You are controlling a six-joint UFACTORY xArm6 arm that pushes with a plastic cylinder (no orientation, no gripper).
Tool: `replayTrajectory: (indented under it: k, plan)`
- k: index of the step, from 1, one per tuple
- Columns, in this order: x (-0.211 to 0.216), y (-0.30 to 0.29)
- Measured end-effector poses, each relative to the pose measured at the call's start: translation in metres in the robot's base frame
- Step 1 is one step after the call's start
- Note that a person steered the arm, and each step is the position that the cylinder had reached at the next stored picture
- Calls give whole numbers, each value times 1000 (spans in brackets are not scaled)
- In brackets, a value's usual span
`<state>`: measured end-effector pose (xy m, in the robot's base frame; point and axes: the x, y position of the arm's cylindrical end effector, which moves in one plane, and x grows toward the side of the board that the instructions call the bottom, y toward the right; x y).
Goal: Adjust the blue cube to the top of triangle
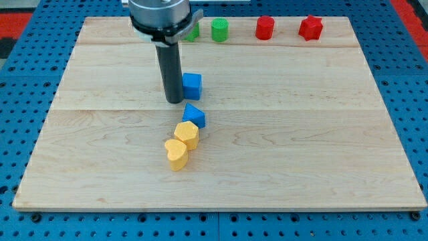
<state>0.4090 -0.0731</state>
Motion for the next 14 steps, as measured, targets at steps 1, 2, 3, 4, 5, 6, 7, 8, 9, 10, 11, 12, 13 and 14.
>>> replayTrajectory:
  k: [1, 2, 3, 4, 5, 6, 7, 8, 9, 10, 11, 12, 13, 14]
  plan:
    - [-23, -14]
    - [-51, -37]
    - [-74, -35]
    - [-58, -2]
    - [-44, 21]
    - [-35, 30]
    - [-32, 32]
    - [-49, 32]
    - [-56, 77]
    - [-43, 76]
    - [-37, 62]
    - [-36, 53]
    - [-30, 50]
    - [-26, 49]
